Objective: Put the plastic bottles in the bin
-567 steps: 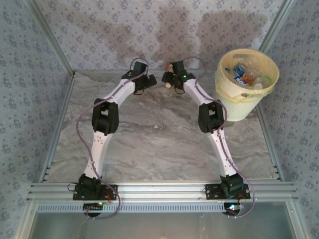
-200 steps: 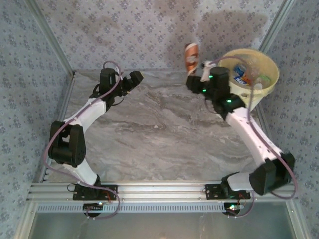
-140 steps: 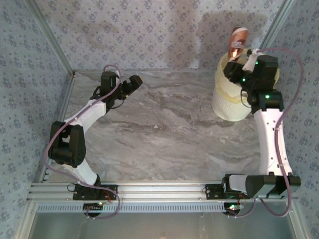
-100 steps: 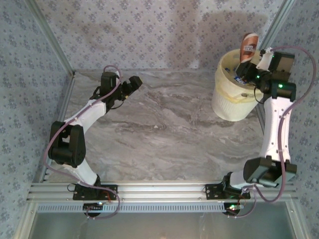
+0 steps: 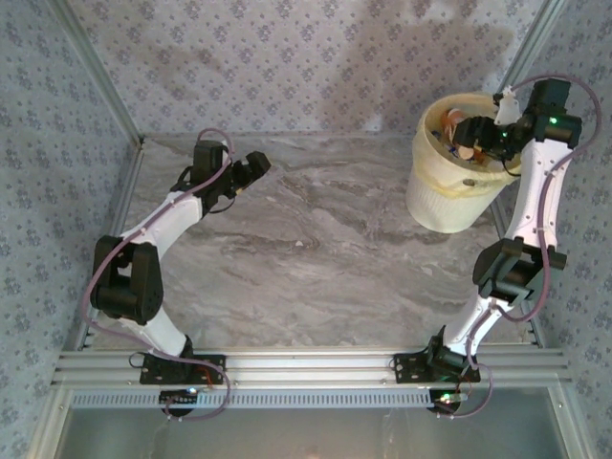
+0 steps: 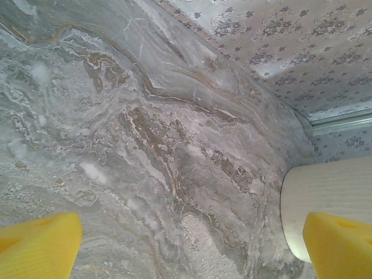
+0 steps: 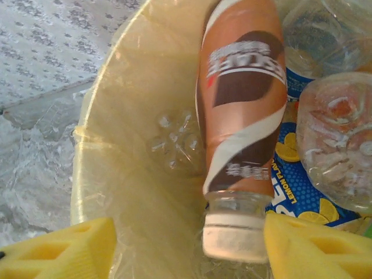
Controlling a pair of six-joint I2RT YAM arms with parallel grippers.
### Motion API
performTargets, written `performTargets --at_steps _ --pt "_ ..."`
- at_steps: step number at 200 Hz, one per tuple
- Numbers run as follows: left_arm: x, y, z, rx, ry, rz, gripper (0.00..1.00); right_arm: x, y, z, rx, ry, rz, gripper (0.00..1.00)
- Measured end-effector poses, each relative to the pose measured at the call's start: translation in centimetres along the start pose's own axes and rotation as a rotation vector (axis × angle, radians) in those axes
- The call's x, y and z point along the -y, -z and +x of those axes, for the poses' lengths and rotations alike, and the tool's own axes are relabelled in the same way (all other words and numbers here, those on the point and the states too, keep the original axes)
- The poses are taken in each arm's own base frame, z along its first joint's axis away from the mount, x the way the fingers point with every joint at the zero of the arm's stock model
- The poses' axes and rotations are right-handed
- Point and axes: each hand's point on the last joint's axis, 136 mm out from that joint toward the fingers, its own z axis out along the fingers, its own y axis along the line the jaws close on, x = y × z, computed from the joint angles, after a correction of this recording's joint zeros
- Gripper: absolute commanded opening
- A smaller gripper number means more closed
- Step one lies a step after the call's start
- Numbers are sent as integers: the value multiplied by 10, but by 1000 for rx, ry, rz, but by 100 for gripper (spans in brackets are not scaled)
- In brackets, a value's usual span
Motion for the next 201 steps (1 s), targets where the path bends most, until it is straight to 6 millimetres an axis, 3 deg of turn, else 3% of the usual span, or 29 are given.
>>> performTargets --at_steps 46,79,93,101,136,165,201 --pt "-3 9 -3 21 -26 -35 98 -9 10 -5 50 45 56 78" --pt "-5 26 -12 71 -72 -89 98 -37 43 -2 207 97 77 87" --pt "-4 44 -20 122 -103 -112 98 -55 62 4 309 129 59 91" --pt "-4 57 -25 160 -120 -124 98 -66 75 10 376 137 40 100" --pt "-18 120 -47 351 -179 -228 98 -89 107 37 627 192 -44 100" --pt "-52 162 -53 478 -199 -384 98 -96 92 73 697 216 -152 100" --pt "-105 203 -50 604 -184 -620 98 -107 36 125 596 241 -274 100"
